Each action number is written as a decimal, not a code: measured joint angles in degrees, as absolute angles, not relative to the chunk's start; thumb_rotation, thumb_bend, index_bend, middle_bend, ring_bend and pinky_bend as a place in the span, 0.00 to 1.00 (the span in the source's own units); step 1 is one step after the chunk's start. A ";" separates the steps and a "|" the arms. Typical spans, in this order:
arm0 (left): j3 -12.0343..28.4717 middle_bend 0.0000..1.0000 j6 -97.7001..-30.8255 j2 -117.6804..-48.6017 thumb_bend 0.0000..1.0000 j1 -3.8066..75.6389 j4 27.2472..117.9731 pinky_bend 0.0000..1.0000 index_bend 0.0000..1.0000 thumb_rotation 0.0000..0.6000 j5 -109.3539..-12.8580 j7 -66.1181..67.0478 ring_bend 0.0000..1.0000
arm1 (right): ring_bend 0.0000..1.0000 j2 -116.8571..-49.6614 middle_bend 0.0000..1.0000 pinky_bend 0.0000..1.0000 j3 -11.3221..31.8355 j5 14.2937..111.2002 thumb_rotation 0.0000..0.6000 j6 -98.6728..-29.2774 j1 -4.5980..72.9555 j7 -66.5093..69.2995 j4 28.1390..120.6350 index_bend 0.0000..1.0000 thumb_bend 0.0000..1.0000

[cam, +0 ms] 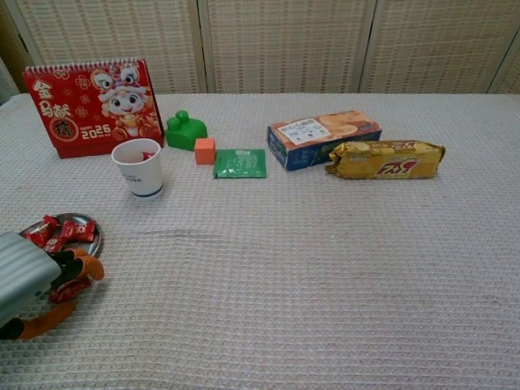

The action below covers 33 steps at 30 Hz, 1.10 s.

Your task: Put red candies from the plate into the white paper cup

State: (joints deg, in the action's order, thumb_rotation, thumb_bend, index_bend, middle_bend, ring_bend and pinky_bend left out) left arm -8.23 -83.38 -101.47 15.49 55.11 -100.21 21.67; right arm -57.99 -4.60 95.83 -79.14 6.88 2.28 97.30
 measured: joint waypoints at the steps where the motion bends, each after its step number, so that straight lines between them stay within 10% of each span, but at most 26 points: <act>1: -8.18 0.43 -83.37 -101.53 0.40 15.47 54.97 1.00 0.38 1.00 -100.23 21.65 0.85 | 0.00 -58.00 0.00 0.10 -4.58 95.80 1.00 -79.14 6.88 2.30 97.29 0.00 0.06; 33: -4.08 0.54 -85.87 -95.38 0.41 17.94 66.18 1.00 0.48 1.00 -102.45 23.95 0.86 | 0.00 -58.29 0.00 0.12 -4.43 95.48 1.00 -78.67 6.98 1.63 97.41 0.00 0.06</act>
State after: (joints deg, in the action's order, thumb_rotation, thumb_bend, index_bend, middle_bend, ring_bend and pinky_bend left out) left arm -4.08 -85.87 -95.38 17.94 66.18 -102.45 23.95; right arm -58.29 -4.43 95.48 -78.67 6.98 1.63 97.41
